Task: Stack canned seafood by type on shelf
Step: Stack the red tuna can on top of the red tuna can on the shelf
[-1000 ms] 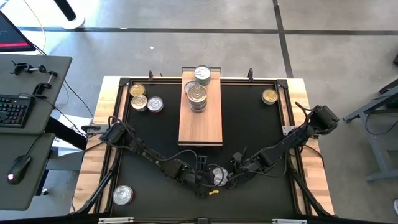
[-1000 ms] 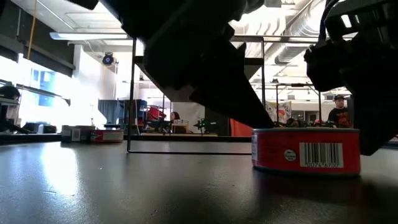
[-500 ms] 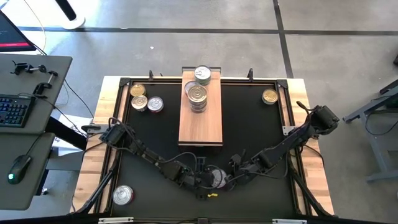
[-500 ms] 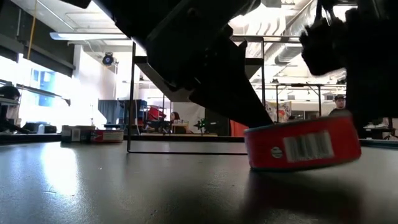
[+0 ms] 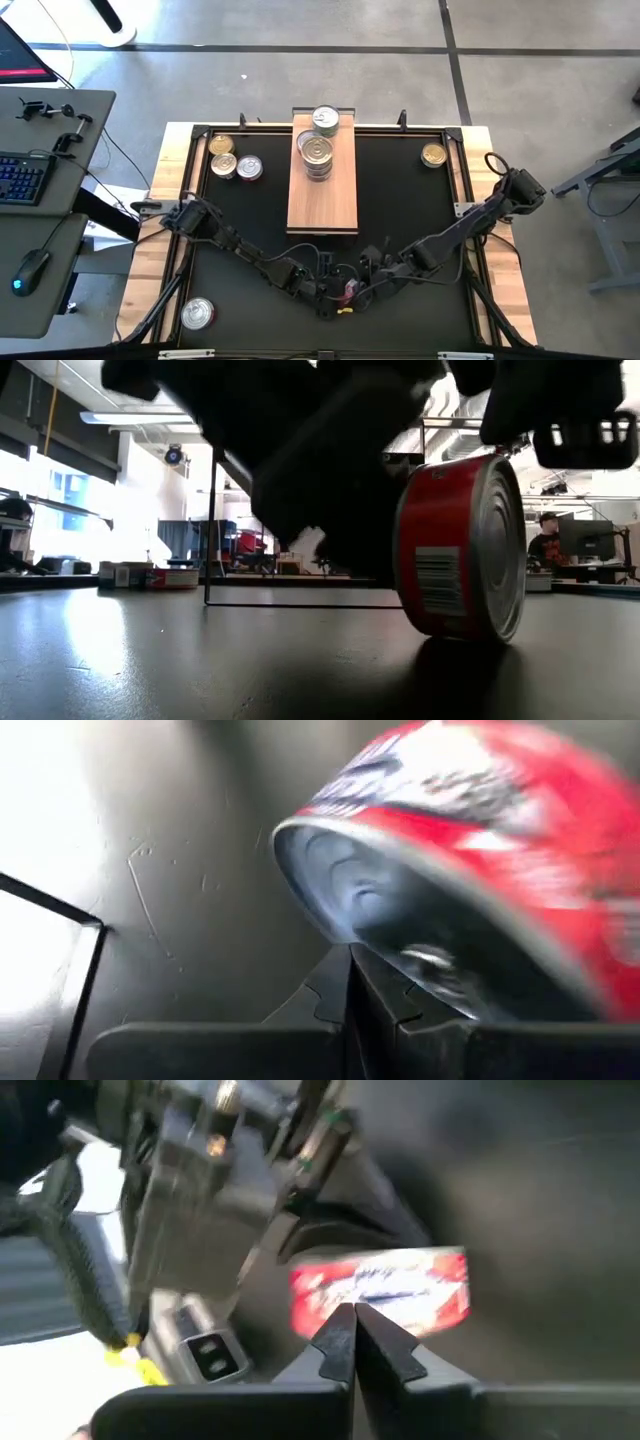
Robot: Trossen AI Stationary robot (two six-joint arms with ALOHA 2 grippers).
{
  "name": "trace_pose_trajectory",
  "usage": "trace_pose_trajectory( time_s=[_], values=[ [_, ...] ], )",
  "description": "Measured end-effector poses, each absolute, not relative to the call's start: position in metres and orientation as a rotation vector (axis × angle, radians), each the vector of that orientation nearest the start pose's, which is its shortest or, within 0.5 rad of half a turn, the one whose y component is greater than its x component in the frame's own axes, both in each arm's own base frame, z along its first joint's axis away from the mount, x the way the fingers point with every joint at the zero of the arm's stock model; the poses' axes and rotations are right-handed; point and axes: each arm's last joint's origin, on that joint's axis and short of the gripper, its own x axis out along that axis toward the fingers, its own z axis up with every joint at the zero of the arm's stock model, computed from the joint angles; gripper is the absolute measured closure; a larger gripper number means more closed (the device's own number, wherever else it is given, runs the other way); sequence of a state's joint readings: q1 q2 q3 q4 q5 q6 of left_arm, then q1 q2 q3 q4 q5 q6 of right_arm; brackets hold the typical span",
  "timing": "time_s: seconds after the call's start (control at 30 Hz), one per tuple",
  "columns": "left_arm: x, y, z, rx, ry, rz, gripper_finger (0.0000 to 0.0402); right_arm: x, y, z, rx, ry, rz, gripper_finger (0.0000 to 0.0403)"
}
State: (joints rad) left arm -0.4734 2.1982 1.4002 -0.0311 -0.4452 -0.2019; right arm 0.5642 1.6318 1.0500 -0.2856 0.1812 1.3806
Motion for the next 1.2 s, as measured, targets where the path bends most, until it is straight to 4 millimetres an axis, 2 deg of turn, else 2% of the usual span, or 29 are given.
trace_pose_trajectory(
  time_s=[0.13, 0.3, 0.4, 0.53, 0.67, 0.87, 0.97, 1.07, 1.2],
  values=[
    [0.408, -0.194, 0.110, 0.216, 0.757, 0.037, 0.0401, 0.286, 0.174, 0.208, 0.945, 0.896, -0.261, 0.0403],
    [0.402, -0.186, 0.124, 0.311, 0.812, 0.038, 0.0401, 0.278, 0.169, 0.229, 0.851, 0.859, -0.172, 0.0403],
    [0.394, -0.178, 0.132, 0.314, 0.886, 0.078, 0.0401, 0.273, 0.165, 0.243, 0.735, 0.828, -0.079, 0.0403],
    [0.383, -0.175, 0.141, 0.290, 0.954, 0.139, 0.0401, 0.270, 0.166, 0.245, 0.474, 0.857, 0.103, 0.0393],
    [0.370, -0.188, 0.150, 0.199, 0.934, 0.219, 0.0401, 0.271, 0.162, 0.243, 0.249, 0.887, 0.287, 0.0338],
    [0.345, -0.224, 0.164, 0.006, 0.777, 0.365, 0.0401, 0.272, 0.150, 0.230, -0.017, 0.968, 0.378, 0.0193],
    [0.331, -0.242, 0.171, -0.128, 0.701, 0.401, 0.0401, 0.276, 0.149, 0.222, -0.143, 0.976, 0.432, 0.0135],
    [0.318, -0.255, 0.181, -0.250, 0.627, 0.425, 0.0401, 0.279, 0.148, 0.214, -0.224, 0.988, 0.462, 0.0105],
    [0.306, -0.265, 0.192, -0.329, 0.524, 0.461, 0.0401, 0.285, 0.147, 0.206, -0.333, 0.970, 0.432, 0.0098]
  ],
)
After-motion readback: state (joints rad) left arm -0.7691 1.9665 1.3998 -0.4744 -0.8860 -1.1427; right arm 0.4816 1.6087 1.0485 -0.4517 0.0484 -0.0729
